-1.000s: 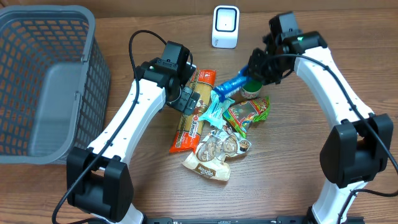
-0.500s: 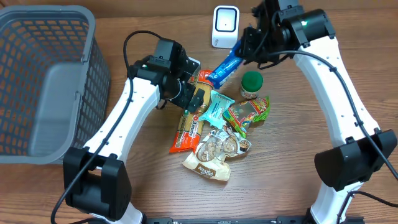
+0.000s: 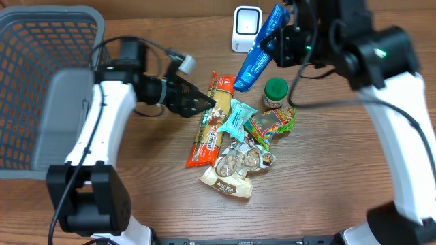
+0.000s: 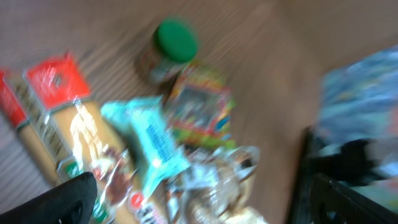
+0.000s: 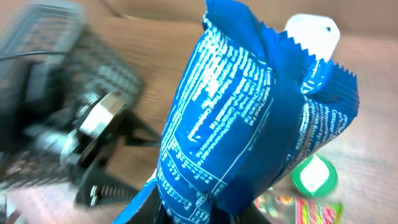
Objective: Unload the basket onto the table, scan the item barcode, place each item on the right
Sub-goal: 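Hold the Oreo pack in front of the scanner with both grippers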
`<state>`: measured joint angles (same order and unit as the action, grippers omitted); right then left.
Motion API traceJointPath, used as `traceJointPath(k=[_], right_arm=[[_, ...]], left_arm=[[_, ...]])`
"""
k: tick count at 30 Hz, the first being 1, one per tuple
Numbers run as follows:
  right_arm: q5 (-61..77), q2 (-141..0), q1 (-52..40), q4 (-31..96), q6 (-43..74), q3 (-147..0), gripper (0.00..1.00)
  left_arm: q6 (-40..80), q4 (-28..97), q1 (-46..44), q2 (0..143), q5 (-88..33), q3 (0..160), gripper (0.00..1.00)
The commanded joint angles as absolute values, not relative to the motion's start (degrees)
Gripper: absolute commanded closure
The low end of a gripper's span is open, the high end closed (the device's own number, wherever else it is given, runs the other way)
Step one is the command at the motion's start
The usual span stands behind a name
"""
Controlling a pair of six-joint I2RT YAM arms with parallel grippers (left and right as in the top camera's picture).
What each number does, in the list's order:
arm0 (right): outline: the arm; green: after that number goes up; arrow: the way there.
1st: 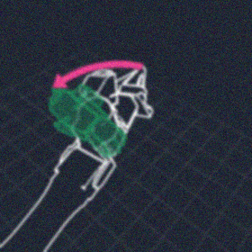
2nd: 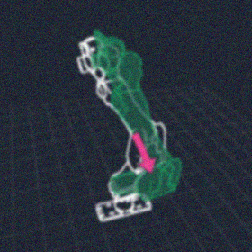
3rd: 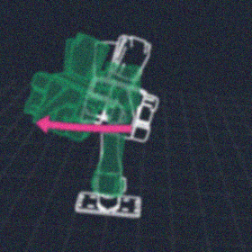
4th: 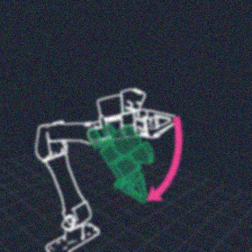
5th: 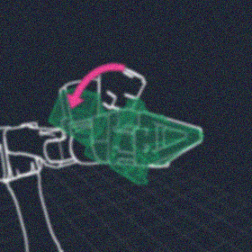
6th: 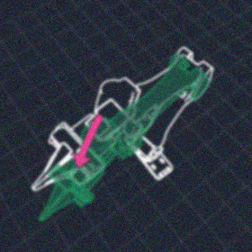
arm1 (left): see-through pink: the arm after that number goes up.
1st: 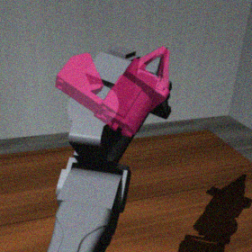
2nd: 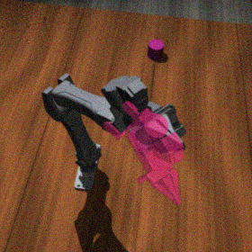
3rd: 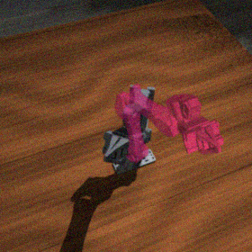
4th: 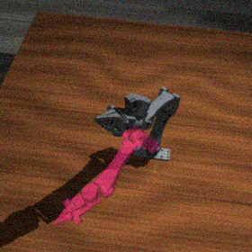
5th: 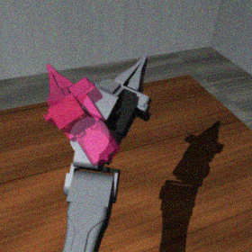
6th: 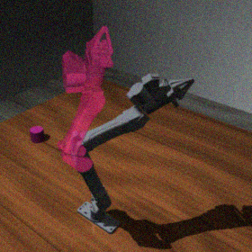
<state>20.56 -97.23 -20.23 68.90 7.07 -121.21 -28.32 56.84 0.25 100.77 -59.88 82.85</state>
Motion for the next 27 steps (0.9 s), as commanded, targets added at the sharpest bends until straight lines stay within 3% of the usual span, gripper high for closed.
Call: traceJointPath(k=[1,6,27], right_arm=[[33.8,-96.4,-20.2,67.9,-1.6,-122.2,0.96],[38.3,-96.4,-20.3,68.8,-6.7,-119.2,0.96],[46.4,-96.7,-20.3,63.6,-11.0,-106.1,0.96]], left_arm=[[-34.4,57.5,2.8,100.2,-79.6,82.3,0.00],[-37.6,58.5,2.3,100.2,-90.6,82.3,0.00],[-31.2,50.3,-8.3,100.2,-90.7,82.3,0.00]])
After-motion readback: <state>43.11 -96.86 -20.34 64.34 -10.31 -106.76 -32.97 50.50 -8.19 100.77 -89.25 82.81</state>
